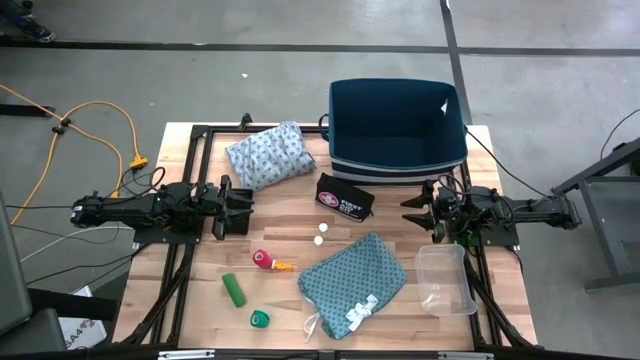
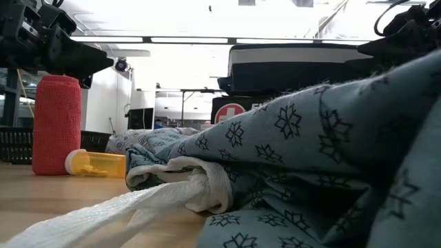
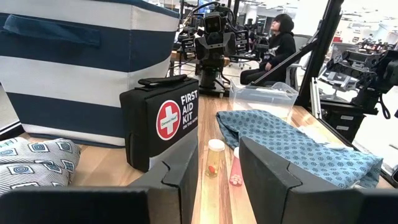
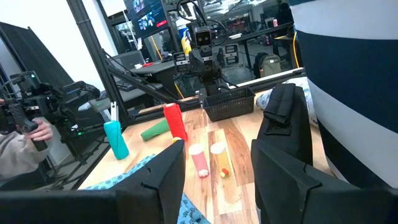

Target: Pick & place medical supplies in basket/bin

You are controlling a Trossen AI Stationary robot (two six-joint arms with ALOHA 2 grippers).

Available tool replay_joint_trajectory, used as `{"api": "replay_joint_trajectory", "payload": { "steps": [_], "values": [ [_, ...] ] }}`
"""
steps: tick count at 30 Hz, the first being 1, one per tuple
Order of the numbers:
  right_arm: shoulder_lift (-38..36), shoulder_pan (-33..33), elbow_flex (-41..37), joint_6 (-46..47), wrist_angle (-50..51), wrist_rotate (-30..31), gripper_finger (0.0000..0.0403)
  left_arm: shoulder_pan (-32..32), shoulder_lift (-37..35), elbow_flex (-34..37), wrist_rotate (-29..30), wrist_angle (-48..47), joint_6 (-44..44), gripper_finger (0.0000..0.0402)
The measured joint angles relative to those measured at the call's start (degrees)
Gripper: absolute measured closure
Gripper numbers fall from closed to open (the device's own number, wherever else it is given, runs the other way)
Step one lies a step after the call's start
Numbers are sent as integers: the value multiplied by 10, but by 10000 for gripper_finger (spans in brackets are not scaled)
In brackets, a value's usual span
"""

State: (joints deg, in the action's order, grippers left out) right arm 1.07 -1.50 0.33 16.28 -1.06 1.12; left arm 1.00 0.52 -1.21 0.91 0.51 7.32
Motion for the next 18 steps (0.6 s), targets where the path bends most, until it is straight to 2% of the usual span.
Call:
{"api": "replay_joint_trajectory", "payload": {
  "steps": [12,18],
  "values": [
    [0,0,0,0,0,0,232,0,0,-4,-9,-5,-8,291],
    [0,0,0,0,0,0,232,0,21,-62,-11,-53,-9,291]
  ]
}}
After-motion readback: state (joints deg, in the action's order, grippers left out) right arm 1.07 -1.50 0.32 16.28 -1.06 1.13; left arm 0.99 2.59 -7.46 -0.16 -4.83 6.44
